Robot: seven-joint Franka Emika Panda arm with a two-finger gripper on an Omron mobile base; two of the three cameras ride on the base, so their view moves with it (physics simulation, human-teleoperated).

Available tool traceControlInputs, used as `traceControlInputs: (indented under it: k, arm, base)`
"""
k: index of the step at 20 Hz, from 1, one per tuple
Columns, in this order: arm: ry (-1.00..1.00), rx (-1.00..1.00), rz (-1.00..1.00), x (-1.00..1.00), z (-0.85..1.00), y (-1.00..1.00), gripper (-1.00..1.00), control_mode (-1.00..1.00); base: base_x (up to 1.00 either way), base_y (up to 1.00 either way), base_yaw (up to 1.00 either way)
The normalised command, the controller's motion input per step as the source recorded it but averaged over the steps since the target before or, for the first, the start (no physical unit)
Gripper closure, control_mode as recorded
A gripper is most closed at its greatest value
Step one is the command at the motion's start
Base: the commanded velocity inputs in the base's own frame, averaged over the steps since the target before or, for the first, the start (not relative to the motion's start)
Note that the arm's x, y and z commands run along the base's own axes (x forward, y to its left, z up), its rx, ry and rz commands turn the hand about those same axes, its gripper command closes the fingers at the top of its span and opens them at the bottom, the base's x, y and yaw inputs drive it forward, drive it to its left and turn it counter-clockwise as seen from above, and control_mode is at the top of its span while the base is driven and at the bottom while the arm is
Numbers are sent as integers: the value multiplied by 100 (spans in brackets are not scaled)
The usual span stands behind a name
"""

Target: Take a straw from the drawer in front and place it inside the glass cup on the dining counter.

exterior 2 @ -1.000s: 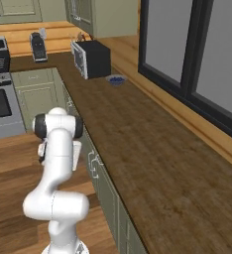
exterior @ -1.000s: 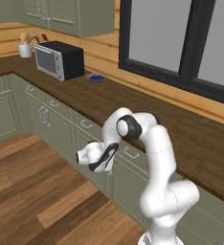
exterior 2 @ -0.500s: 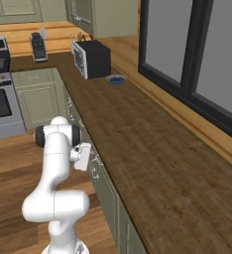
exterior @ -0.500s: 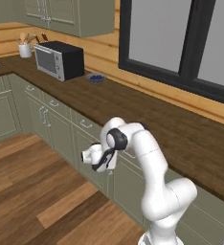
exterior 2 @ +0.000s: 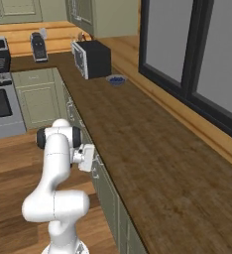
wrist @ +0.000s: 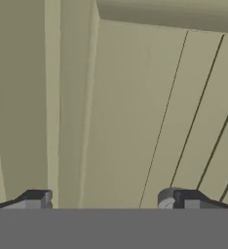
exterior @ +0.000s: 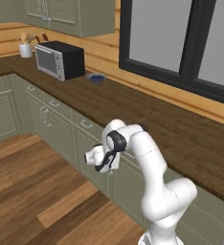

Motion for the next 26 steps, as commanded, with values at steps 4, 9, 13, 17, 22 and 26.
traceControlInputs:
  k: [4,9,13,17,22,26]
  arm:
    - [-23,0,0,-44,0,-36,-100,-100]
    - [-29,0,3,-49,3,-6,-100,-100]
    - [-27,0,5,-41,11,0,-100,-100]
    - [-23,0,2,-46,13,-9,-100,-100]
    - [-18,0,1,-68,35,1,-100,-100]
    - [-4,0,0,-83,44,29,-100,-100]
  base:
    - [0,0,0]
    - [0,0,0]
    - [0,0,0]
    - [0,0,0]
    - [0,0,0]
    - [0,0,0]
